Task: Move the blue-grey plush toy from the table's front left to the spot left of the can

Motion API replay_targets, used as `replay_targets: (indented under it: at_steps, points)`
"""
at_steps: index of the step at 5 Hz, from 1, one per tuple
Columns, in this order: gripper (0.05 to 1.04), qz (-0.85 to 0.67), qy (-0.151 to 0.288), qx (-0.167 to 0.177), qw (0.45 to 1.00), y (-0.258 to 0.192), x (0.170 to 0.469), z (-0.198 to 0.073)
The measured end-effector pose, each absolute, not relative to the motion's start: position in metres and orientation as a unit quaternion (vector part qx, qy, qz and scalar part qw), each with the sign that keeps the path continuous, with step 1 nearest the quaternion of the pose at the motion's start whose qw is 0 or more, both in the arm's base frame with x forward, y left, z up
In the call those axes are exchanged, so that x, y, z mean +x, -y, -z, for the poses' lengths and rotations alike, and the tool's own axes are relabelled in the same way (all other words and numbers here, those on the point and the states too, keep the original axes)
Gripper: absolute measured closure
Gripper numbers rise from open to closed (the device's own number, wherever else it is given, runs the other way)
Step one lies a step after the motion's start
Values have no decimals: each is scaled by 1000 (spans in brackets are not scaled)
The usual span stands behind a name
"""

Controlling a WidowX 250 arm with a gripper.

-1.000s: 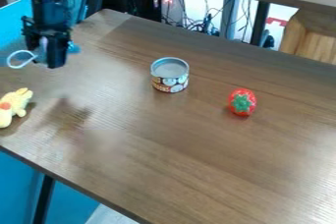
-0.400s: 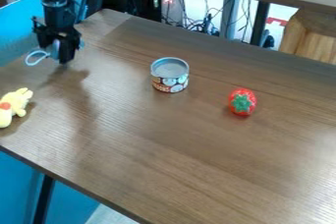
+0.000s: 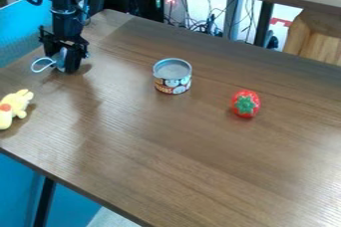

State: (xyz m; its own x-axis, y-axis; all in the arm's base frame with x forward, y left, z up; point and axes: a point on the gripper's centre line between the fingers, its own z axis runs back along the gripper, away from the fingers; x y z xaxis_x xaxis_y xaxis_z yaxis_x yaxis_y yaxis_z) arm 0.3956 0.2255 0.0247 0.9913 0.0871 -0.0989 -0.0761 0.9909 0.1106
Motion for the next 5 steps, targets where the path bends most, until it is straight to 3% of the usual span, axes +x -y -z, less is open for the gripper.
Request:
replay_targets:
  at_steps: [1, 2, 3, 4, 5]
  points:
    - [121, -63, -58, 38, 996, -221, 395, -25]
    - [101, -69, -48, 26, 996, -215, 392, -26]
    - [95, -69, -31, 36, 996, -208, 379, -41]
    - [94, -64, 3, 63, 996, -202, 357, -81]
    - [93, -73, -20, 86, 993, -199, 327, -84]
